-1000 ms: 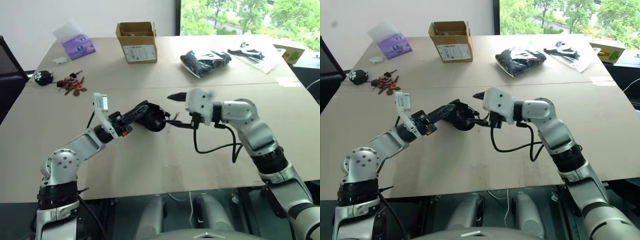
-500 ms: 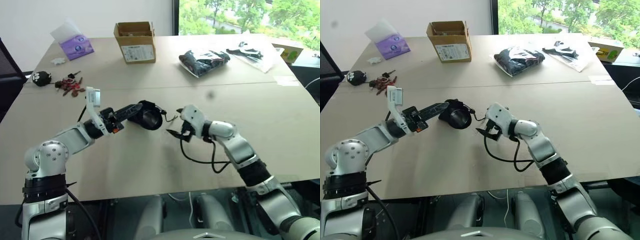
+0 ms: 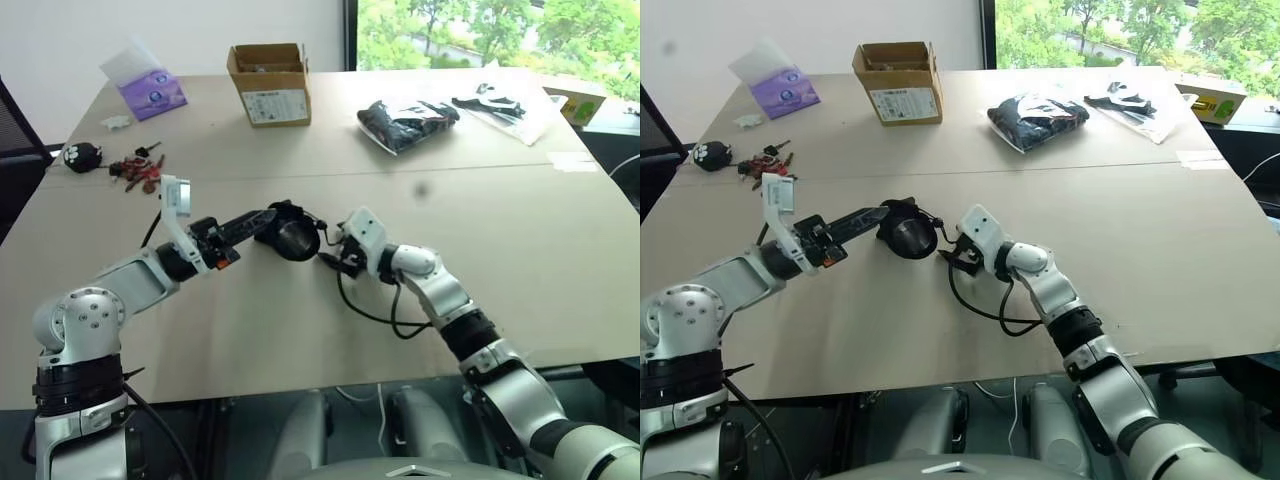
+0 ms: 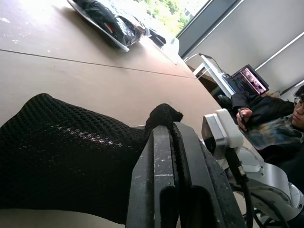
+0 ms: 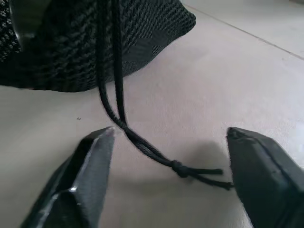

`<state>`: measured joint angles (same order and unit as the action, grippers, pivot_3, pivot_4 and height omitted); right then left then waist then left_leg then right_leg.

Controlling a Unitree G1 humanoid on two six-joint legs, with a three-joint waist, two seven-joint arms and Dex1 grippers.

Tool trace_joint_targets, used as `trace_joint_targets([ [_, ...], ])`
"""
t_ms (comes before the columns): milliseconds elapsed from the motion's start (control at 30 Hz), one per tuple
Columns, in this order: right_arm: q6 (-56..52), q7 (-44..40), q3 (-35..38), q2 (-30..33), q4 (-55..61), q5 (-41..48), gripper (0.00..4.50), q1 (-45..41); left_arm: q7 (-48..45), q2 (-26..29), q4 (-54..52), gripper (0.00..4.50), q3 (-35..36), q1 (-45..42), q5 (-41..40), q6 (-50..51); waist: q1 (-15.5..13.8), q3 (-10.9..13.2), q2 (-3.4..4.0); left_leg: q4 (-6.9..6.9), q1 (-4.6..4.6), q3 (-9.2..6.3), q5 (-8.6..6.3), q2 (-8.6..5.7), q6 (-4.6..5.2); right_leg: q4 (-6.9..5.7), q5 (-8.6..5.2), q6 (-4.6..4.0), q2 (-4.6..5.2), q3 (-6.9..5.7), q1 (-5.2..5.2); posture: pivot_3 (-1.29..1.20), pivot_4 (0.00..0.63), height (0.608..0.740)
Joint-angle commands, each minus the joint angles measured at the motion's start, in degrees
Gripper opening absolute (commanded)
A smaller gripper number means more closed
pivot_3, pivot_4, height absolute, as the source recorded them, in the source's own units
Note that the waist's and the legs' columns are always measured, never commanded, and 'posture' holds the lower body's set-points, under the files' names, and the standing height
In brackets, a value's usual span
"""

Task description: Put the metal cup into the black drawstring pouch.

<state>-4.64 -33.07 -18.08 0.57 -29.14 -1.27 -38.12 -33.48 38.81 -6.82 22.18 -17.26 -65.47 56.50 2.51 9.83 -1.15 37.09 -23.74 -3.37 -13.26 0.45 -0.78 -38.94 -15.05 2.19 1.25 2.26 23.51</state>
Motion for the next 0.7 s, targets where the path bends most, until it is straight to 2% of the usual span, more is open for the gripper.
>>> trace_joint_targets([
  [33,4.2,2.3,1.9,0.1,0.7,-0.5,2.04,-1.2,0.2,0.2,-3.0,0.00,2.7,1.4,-1.3,-0.3,-0.1,0.0,0.00,0.00,0.00,0.00,0.00,0.00,0.00,0.00,0.00,0.00,0.01,0.00,0.00,0.00,0.150,0.740],
  [67,4.5,2.4,2.1,0.7,1.7,-0.7,1.47,-1.0,0.2,0.2,-3.2,0.00,2.9,1.8,-1.3,-0.4,-0.2,0.0,0.00,0.00,-0.01,0.00,0.00,0.00,-0.01,0.01,0.00,0.00,0.02,0.00,0.00,0.00,0.150,0.740],
  [100,4.9,2.6,2.1,1.2,2.5,-1.0,1.23,-0.7,0.3,0.1,-3.5,0.00,3.0,2.2,-1.3,-0.5,-0.2,0.0,0.00,0.00,-0.03,-0.02,0.00,0.01,-0.01,0.02,0.00,0.00,0.06,-0.02,0.00,0.00,0.150,0.740],
  [167,5.2,3.3,2.1,2.9,4.8,-2.2,0.30,-0.1,0.6,-0.3,-4.1,0.00,3.3,2.7,-1.2,-0.9,-0.2,0.0,0.00,0.00,-0.04,-0.03,0.00,0.00,0.00,0.02,0.00,0.00,0.10,-0.05,0.00,0.00,0.150,0.740],
  [200,5.0,3.6,2.1,3.9,6.5,-2.8,0.06,0.3,0.9,-0.7,-4.5,0.00,3.4,2.9,-1.4,-0.9,-0.2,0.0,0.00,0.00,-0.04,-0.04,-0.01,0.00,0.01,0.01,0.00,0.00,0.11,-0.05,0.00,0.00,0.150,0.740],
  [400,-3.0,1.9,3.6,13.5,26.1,-6.2,0.06,1.0,-1.2,-2.4,-7.4,0.00,3.1,4.7,-2.2,-1.8,-0.2,0.0,0.01,0.00,-0.06,-0.04,-0.02,0.01,0.03,0.00,0.00,0.01,0.13,-0.05,0.01,0.00,0.150,0.740],
  [433,-4.3,1.4,3.6,14.7,28.7,-6.3,0.00,0.8,-2.9,-2.1,-8.3,0.56,2.5,5.2,-2.4,-1.8,-0.1,0.0,0.01,0.00,-0.05,-0.04,-0.02,0.02,0.03,0.00,0.00,0.00,0.12,-0.05,0.00,0.00,0.150,0.740],
  [467,-6.1,0.7,3.9,15.7,31.5,-6.1,0.00,0.3,-3.9,-2.1,-9.4,0.69,1.7,5.1,-1.5,-2.7,-0.1,0.0,0.02,0.00,-0.05,-0.03,-0.04,0.02,0.06,0.00,0.00,0.00,0.08,-0.04,0.01,0.00,0.150,0.740],
  [533,-8.8,-0.7,4.4,18.0,35.9,-6.1,0.00,-1.0,-4.4,-2.6,-11.2,1.50,-0.5,3.8,1.2,-4.8,-0.2,0.0,0.02,-0.02,-0.03,-0.03,-0.04,0.04,0.07,-0.01,0.00,0.00,0.08,-0.06,0.01,0.00,0.150,0.740],
  [567,-9.3,-1.4,4.5,19.4,37.6,-6.6,0.00,-1.7,-4.5,-2.7,-12.0,2.18,-2.2,3.0,3.5,-6.3,-0.2,0.0,0.02,-0.02,-0.03,-0.03,-0.04,0.04,0.08,-0.01,0.00,0.00,0.07,-0.06,0.01,0.00,0.150,0.740],
  [633,-11.1,-2.5,4.8,21.1,40.1,-6.7,0.00,-3.2,-4.0,-3.5,-12.8,3.17,-5.2,0.4,5.9,-7.7,-0.4,0.0,0.02,-0.01,-0.02,-0.02,-0.05,-0.03,0.09,0.00,0.00,0.00,0.07,-0.07,-0.02,0.00,0.150,0.740],
  [667,-11.7,-3.1,4.8,22.0,41.3,-7.0,0.00,-4.1,-4.1,-3.8,-13.0,3.51,-7.0,-1.1,7.5,-8.6,-0.5,0.0,0.01,0.01,-0.02,-0.01,-0.05,-0.05,0.09,-0.01,0.00,0.00,0.06,-0.06,-0.02,0.00,0.150,0.740],
  [700,-13.0,-3.8,4.8,22.7,42.9,-7.0,0.00,-5.1,-4.6,-4.3,-12.8,3.51,-9.4,-3.2,9.9,-10.3,-0.6,0.0,0.00,0.01,-0.03,-0.03,-0.05,-0.07,0.10,0.00,0.00,0.00,0.08,-0.08,-0.03,0.00,0.150,0.740],
])
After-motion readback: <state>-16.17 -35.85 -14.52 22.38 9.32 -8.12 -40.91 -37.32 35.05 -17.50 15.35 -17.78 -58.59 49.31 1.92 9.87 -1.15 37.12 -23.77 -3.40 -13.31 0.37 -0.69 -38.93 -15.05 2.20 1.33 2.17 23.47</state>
